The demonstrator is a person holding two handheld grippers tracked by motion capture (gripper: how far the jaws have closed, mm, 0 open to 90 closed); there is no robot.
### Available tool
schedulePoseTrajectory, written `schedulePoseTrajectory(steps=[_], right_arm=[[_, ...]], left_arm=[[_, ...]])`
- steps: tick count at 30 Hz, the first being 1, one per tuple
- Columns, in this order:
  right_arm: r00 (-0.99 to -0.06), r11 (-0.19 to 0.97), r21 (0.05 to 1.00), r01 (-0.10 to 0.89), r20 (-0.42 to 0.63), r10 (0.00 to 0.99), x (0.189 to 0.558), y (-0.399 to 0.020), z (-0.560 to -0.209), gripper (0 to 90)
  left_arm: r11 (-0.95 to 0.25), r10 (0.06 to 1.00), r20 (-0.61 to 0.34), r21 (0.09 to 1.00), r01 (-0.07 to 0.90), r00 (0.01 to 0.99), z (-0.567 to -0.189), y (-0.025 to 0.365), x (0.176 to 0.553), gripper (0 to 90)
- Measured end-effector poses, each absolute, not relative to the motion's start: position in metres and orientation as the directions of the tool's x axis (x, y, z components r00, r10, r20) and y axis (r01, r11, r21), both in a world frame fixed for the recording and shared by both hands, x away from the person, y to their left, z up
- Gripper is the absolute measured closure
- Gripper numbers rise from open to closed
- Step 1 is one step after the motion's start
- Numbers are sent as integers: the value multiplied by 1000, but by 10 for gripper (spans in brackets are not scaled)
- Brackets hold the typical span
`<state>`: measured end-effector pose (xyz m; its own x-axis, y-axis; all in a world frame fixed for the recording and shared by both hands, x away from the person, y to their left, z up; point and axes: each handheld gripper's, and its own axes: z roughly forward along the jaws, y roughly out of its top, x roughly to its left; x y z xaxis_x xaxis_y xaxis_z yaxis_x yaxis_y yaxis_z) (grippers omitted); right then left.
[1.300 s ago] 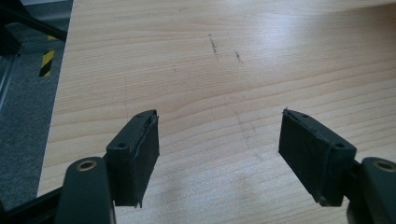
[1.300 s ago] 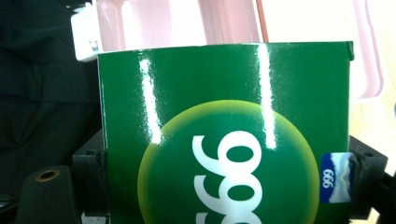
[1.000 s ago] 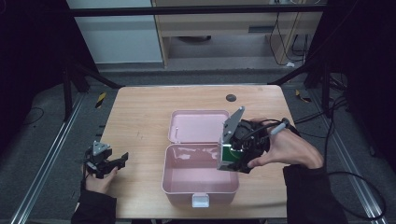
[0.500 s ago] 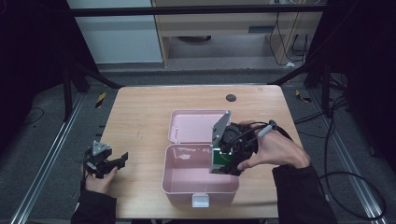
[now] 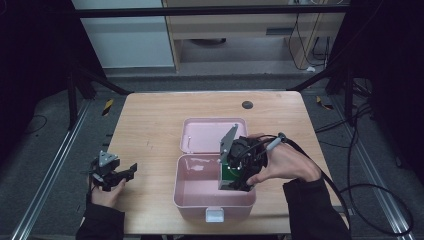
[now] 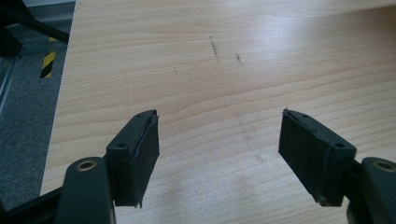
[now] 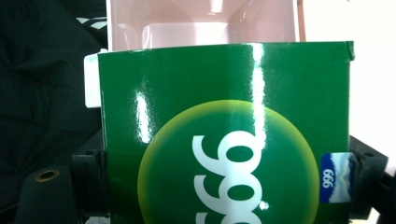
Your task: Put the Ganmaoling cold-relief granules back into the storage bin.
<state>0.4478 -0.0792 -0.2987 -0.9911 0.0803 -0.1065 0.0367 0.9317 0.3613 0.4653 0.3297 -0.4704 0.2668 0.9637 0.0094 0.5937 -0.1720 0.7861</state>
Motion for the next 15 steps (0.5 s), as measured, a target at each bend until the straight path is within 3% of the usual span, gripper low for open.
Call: schedulePoseTrajectory(steps=[15], right_arm=[[-993, 941, 337, 23, -102, 60, 450, -68, -313, 159]], left_arm=[[-172, 964, 11, 787, 592, 266, -470, 330, 465, 284]])
